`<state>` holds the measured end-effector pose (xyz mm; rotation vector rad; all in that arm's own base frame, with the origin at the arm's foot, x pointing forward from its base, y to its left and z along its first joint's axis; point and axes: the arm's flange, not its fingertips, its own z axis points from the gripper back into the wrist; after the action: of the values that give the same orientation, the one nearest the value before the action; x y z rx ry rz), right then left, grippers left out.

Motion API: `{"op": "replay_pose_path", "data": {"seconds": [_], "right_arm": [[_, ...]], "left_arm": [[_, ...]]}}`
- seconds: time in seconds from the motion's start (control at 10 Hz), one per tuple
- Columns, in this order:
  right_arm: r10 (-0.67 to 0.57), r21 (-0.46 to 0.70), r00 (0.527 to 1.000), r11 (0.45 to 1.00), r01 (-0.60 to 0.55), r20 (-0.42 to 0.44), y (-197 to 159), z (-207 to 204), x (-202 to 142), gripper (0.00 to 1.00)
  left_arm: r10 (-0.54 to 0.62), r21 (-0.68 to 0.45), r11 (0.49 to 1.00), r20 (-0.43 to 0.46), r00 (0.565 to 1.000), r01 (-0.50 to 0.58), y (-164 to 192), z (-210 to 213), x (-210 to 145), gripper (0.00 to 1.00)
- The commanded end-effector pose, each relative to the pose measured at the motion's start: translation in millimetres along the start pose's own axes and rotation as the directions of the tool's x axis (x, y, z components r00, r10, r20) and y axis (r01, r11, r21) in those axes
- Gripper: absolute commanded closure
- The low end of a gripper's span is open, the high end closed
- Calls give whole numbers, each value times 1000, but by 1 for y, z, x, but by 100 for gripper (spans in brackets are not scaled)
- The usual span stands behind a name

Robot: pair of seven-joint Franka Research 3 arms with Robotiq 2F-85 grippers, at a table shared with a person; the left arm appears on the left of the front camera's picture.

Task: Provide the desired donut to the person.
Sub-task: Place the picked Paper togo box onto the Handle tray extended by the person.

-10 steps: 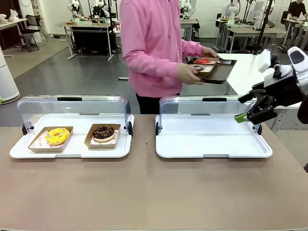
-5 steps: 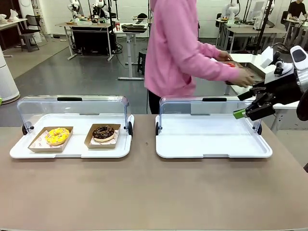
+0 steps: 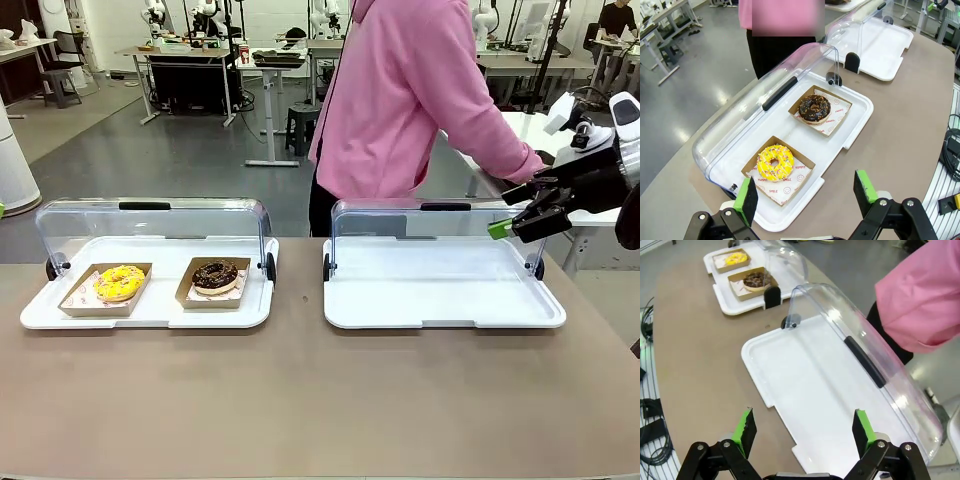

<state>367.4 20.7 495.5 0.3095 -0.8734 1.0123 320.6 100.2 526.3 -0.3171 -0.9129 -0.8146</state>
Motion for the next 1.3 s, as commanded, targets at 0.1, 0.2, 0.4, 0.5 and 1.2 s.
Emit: {"op": "replay_pose_path", "data": {"seconds": [0.1,0.2,0.4,0.5,1.2], "right_arm": [[-33,-41,999,999,33,-12,-1,-5,12,0],[-43,-69,999,997,42,-17,0,-2,14,0],[-71,-107,997,992,68,-27,2,0,22,0],[7,-65,1000,998,-8,-26,8,-4,37,0],[-44,-72,999,996,44,-7,0,3,14,0]], "left_arm": [[6,-6,1000,11,1000,-6,1,0,0,0],[6,-6,1000,11,1000,-6,1,0,0,0],[6,-6,1000,11,1000,-6,1,0,0,0],[6,-6,1000,11,1000,-6,1,0,0,0],[6,-6,1000,11,1000,-6,1,0,0,0]]}}
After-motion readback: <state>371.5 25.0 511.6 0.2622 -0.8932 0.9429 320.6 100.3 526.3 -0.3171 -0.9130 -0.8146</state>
